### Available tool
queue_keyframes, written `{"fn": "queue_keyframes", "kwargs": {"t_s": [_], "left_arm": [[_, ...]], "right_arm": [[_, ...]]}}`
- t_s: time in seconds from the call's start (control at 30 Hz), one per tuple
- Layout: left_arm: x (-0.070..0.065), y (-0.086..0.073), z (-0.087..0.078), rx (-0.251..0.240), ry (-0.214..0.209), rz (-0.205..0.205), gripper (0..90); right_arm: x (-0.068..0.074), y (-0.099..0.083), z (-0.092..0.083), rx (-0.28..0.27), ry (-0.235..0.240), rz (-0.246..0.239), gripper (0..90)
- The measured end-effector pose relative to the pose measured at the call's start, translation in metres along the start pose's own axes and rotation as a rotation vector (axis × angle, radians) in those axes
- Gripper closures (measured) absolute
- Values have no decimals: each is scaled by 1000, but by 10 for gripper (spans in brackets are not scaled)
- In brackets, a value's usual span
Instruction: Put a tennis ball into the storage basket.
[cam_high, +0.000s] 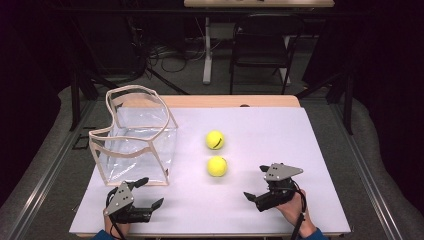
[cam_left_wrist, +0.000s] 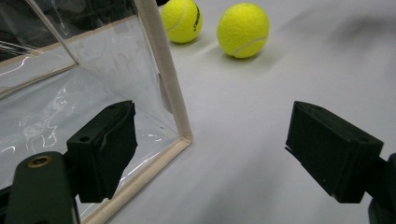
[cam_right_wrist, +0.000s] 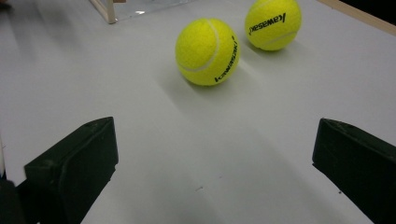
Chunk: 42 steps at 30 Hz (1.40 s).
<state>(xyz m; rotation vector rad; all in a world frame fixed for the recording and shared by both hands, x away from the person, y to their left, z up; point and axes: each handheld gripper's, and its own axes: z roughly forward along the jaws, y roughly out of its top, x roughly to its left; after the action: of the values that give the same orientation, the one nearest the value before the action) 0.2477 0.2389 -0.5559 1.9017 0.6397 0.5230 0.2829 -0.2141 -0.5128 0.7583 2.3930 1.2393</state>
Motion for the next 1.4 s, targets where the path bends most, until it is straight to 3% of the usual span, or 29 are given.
{"fn": "queue_keyframes", "kwargs": {"t_s": [0.43,0.77,1.1,1.4], "left_arm": [[-1,0,0,2,4,3,161],[0,0,0,0,3,-1,161],[0,0,0,-1,-5,-1,161],[0,0,0,-3,-9,-3,161]], "right_arm": [[0,16,12,1,35,-36,0],[-1,37,36,27,67,-45,0],[-2,47,54,51,109,-58,0],[-6,52,65,75,114,-52,0]]}}
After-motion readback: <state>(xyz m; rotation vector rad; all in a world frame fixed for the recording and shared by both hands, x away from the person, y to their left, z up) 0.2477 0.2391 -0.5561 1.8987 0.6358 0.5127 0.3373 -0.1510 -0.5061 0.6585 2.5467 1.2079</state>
